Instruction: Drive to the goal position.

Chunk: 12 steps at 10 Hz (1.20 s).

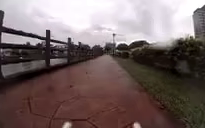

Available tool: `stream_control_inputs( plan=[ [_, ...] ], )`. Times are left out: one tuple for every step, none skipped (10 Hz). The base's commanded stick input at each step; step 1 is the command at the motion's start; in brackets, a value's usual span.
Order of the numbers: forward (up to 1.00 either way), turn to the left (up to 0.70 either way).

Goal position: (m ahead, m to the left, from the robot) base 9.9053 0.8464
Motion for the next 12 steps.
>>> stream_control_inputs(
  plan=[
    [0.5,0.0],
    [0.5,0.0],
    [0.5,0.0],
    [0.5,0.0],
    [0.5,0.0],
    [0.5,0.0],
    [0.5,0.0],
    [0.5,0.0],
    [0.5,0.0],
    [0.5,0.0],
    [0.5,0.0],
    [0.5,0.0]
  ],
)
